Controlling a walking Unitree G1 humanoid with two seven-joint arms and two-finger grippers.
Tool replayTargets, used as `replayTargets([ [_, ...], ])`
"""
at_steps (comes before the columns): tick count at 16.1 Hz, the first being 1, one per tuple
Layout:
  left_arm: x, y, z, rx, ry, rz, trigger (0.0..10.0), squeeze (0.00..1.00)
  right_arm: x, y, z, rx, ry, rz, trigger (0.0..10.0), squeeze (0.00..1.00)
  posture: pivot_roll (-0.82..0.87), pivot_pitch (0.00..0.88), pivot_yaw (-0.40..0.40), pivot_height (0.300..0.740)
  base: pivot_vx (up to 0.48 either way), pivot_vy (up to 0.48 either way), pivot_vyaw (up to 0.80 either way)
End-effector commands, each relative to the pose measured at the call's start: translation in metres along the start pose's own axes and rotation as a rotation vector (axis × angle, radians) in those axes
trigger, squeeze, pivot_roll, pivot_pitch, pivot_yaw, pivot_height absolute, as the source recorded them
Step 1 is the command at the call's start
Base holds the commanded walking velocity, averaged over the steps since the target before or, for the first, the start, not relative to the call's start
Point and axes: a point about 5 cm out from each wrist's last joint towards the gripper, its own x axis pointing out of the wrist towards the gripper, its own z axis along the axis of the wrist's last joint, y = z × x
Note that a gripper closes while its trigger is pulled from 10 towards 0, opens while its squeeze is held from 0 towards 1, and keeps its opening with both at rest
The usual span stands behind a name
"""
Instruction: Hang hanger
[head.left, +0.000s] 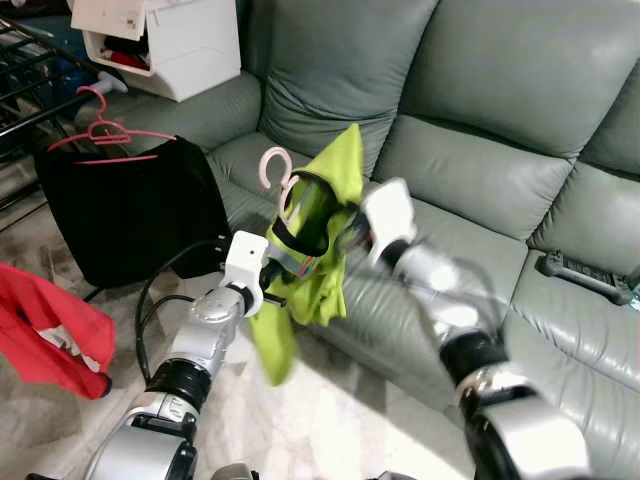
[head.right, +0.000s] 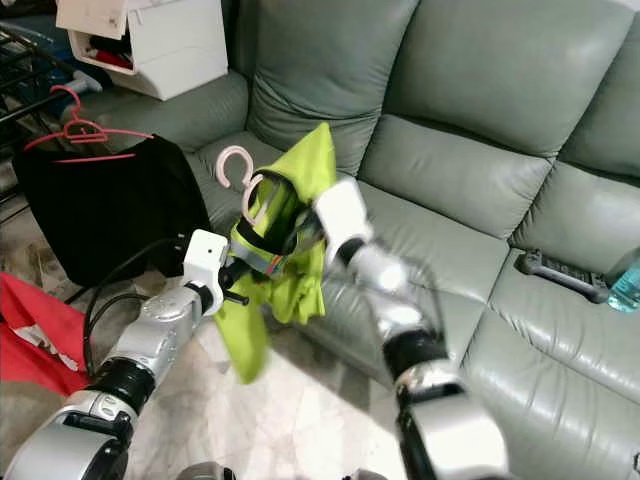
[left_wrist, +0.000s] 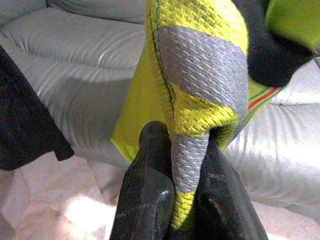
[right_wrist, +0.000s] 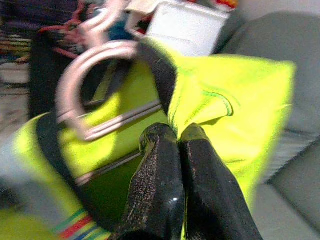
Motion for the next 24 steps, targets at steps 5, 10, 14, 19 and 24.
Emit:
replayTargets([
  [5, 0.000, 0.012, 0.015, -0.037, -0.035, 0.063, 0.0, 0.00, -0.011, 0.032, -0.018, -0.050, 0.061, 0.225, 10.0, 0.17, -0.05, 0.000, 0.053, 0.740, 0.000, 0.000, 0.00],
  [10, -0.003, 0.032, 0.026, -0.036, -0.066, 0.158, 0.0, 0.00, -0.052, 0.025, -0.050, -0.406, 0.204, 0.377, 10.0, 1.00, -0.05, 0.000, 0.030, 0.740, 0.000, 0.000, 0.00],
  [14, -0.008, 0.040, 0.041, 0.157, -0.138, 0.070, 0.0, 0.00, -0.069, 0.016, -0.023, -0.375, 0.047, 0.432, 10.0, 1.00, -0.06, 0.000, 0.029, 0.740, 0.000, 0.000, 0.00],
  [19, -0.028, 0.046, 0.035, 0.592, -0.095, -0.261, 0.0, 0.00, -0.082, -0.055, 0.005, -0.525, 0.094, 0.336, 10.0, 1.00, -0.06, 0.000, 0.034, 0.740, 0.000, 0.000, 0.00],
  [24, -0.042, 0.051, 0.017, 0.919, -0.006, -0.441, 0.0, 0.00, -0.104, -0.102, 0.024, -0.610, 0.244, 0.400, 10.0, 1.00, -0.07, 0.000, 0.038, 0.740, 0.000, 0.000, 0.00],
])
